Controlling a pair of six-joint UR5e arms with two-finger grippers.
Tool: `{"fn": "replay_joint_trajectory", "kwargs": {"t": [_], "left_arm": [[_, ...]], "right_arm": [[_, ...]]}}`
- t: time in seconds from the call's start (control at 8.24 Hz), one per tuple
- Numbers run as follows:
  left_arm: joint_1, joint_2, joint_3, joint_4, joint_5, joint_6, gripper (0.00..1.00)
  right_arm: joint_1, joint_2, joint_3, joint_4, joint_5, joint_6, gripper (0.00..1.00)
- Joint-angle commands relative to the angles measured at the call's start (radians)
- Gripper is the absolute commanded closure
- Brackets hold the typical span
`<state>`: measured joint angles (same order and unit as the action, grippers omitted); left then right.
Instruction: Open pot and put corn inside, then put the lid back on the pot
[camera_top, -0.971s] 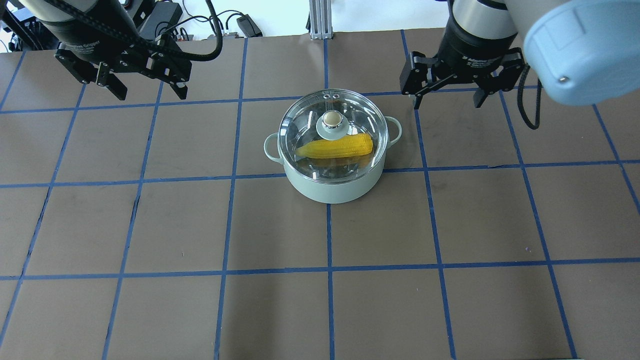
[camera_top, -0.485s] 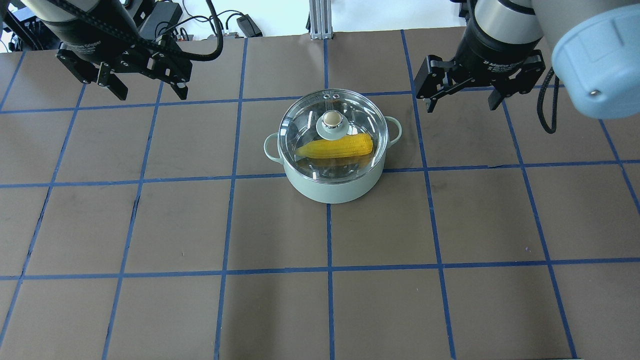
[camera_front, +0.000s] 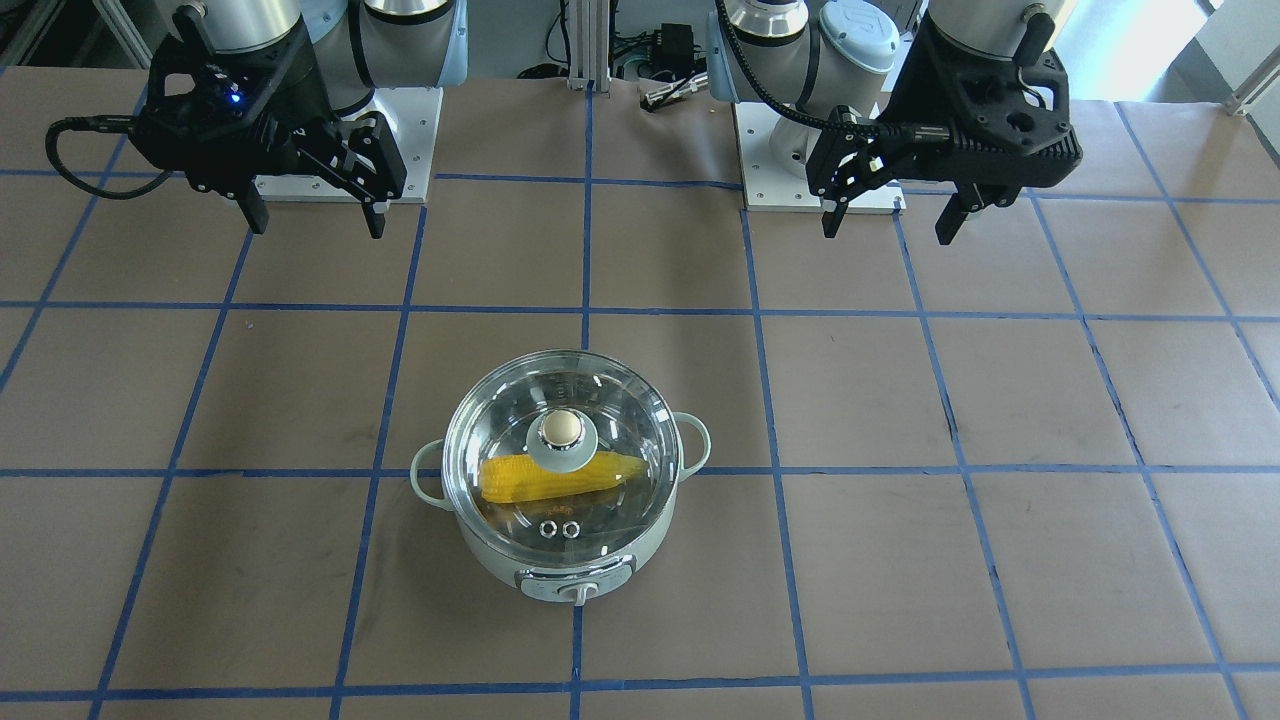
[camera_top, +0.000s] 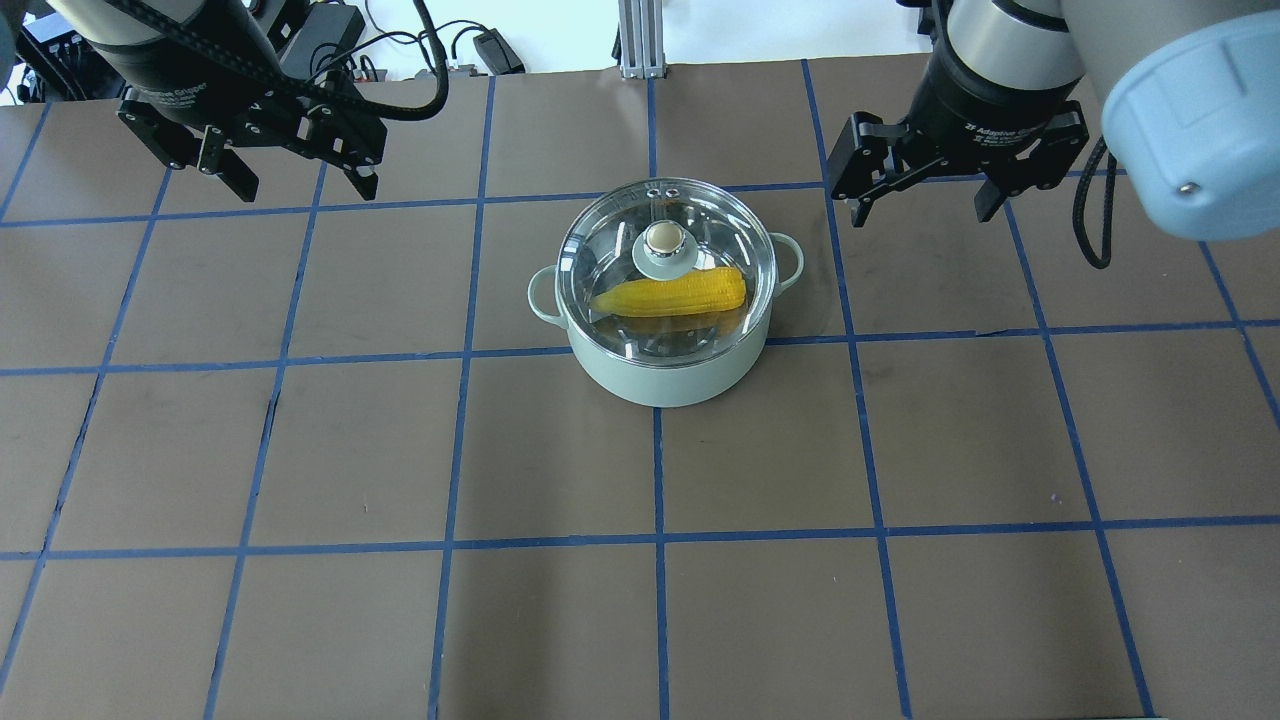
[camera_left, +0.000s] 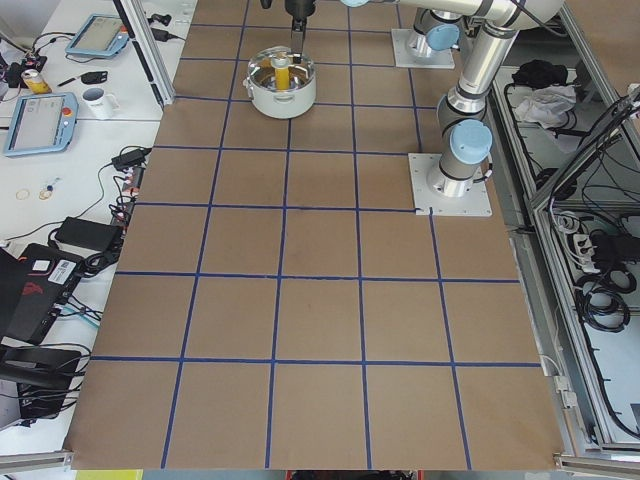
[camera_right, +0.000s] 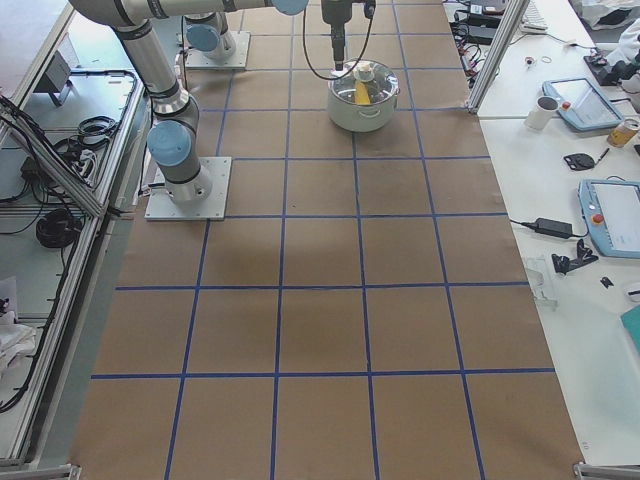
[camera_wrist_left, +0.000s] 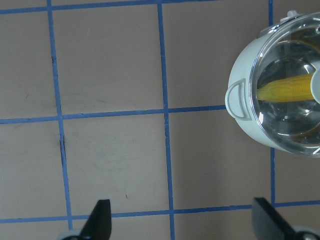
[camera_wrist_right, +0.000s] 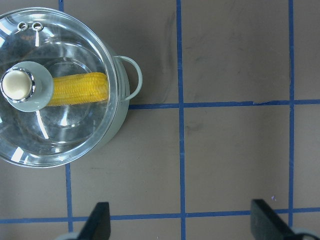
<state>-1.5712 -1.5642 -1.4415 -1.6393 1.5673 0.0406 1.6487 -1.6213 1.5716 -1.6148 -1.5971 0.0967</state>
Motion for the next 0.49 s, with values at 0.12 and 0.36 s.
{"fn": "replay_joint_trajectory", "kwargs": {"t": [0.12,0.36], "left_arm": [[0.002,-0.034,0.0,0.013,0.013,0.005,0.0],[0.003,-0.056,0.001,0.013,0.013,0.004,0.0]], "right_arm": [[0.002,0.003,-0.001,-0.007,0.0,-0.002,0.0],[0.0,0.004,-0.002,-0.007,-0.006,-0.002,0.0]]}}
